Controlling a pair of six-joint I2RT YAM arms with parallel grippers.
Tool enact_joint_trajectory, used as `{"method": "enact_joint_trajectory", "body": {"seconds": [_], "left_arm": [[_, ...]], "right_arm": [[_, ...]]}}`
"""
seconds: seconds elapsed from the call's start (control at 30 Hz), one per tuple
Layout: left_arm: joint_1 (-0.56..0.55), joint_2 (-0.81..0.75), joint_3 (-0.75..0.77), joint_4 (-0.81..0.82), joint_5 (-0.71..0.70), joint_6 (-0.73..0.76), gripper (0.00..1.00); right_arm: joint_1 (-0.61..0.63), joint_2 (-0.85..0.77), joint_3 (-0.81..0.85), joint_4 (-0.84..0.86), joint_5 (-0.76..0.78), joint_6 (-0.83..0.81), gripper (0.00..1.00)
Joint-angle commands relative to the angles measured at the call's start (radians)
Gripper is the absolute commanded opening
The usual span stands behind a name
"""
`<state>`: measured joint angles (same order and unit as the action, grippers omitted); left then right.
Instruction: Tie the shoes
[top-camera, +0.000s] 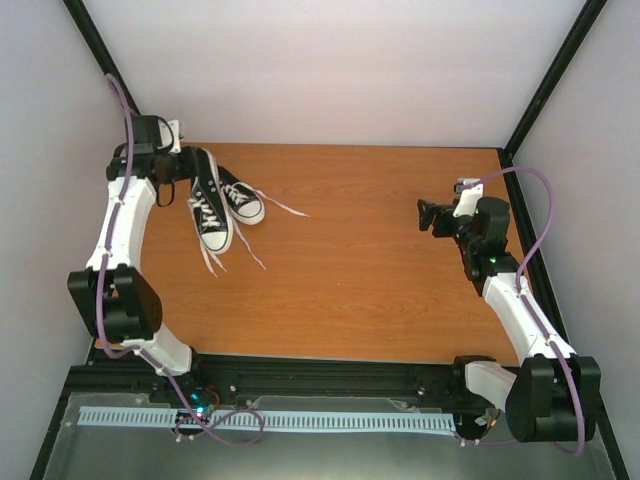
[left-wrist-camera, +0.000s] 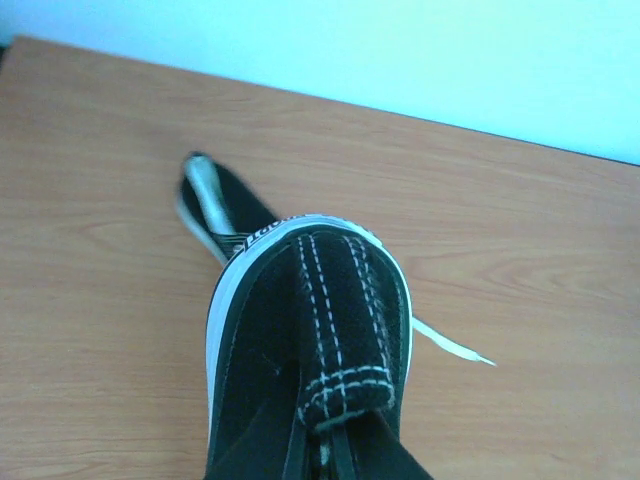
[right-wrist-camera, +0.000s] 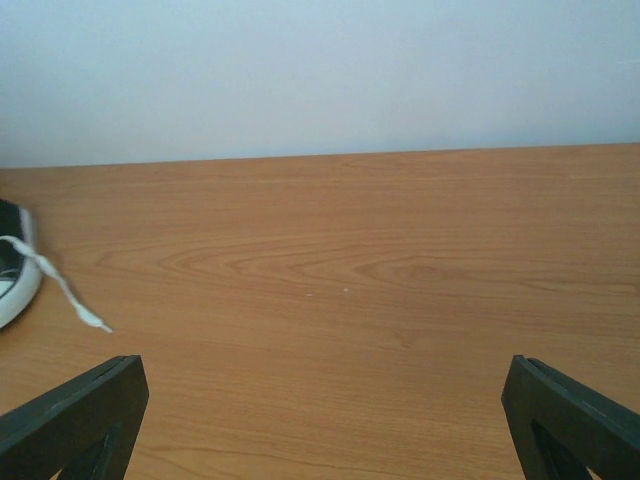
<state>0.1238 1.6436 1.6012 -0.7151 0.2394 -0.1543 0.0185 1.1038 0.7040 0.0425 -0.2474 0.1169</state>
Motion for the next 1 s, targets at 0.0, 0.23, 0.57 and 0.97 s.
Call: {"method": "enact_joint_trajectory", "body": {"seconds": [0.0,0.23,0.57,0.97], "left_arm": [[-0.087,-0.126,-0.02,-0.043,0.149,0.01,0.01],[-0.312,-0.201,-0.094,-0.051,0.172,-0.121,0.01],[-0.673,-0.026,-0.14,0.043,0.032,-0.393,0.01],[-0.798,0.355,-0.019,0.042,-0.091,-0.49,0.01]], "right_arm": [[0.017,-0.014,0.026,0.029,-0.143,-0.004,1.0],[0.028,-0.01,0.069,-0.014,-0.28,-0.006,1.0],[0.035,-0.028,0.086,-0.057,-0.361,-0.015,1.0],[0.072,-0.043,0.094,-0.101,-0.387,-0.049,1.0]]}}
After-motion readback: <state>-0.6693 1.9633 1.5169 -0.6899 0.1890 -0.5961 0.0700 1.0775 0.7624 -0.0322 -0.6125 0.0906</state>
